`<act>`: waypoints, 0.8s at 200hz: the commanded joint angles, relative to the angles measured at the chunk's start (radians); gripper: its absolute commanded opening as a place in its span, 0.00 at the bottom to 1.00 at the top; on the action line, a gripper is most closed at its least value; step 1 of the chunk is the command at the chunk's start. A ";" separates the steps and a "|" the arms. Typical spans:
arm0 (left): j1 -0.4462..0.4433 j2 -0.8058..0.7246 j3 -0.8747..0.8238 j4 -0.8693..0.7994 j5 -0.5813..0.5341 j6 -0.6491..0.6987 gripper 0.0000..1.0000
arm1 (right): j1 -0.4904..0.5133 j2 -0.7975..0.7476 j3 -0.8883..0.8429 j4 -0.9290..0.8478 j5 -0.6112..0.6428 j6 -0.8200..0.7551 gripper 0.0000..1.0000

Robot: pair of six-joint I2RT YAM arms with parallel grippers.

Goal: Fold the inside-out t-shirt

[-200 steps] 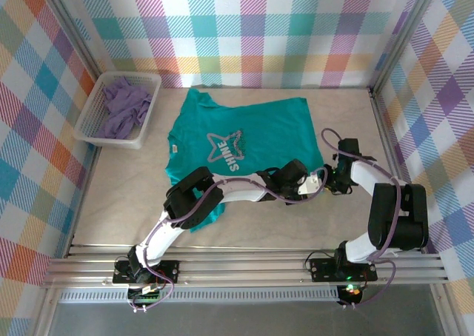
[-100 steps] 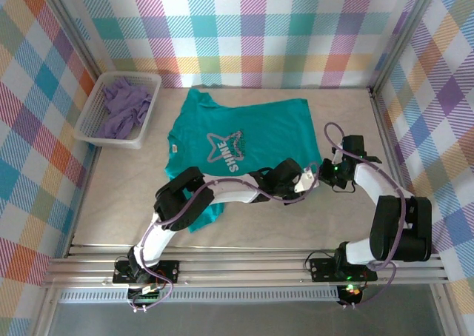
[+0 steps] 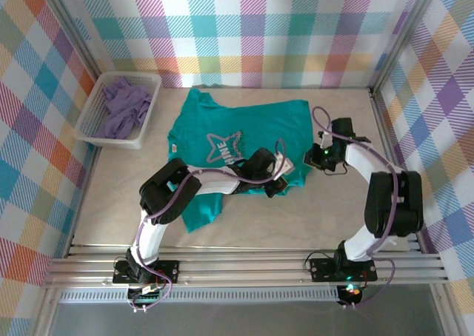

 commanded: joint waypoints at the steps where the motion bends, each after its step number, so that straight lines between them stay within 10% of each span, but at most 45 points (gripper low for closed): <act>1: 0.025 -0.002 0.008 0.060 0.075 -0.131 0.00 | 0.016 0.012 0.049 -0.038 0.096 -0.020 0.20; 78: 0.063 0.031 0.044 0.065 0.126 -0.239 0.00 | 0.112 -0.282 -0.249 0.036 0.073 0.052 0.44; 160: 0.062 0.019 0.034 0.050 0.133 -0.234 0.00 | 0.192 -0.069 -0.146 0.054 0.243 0.092 0.47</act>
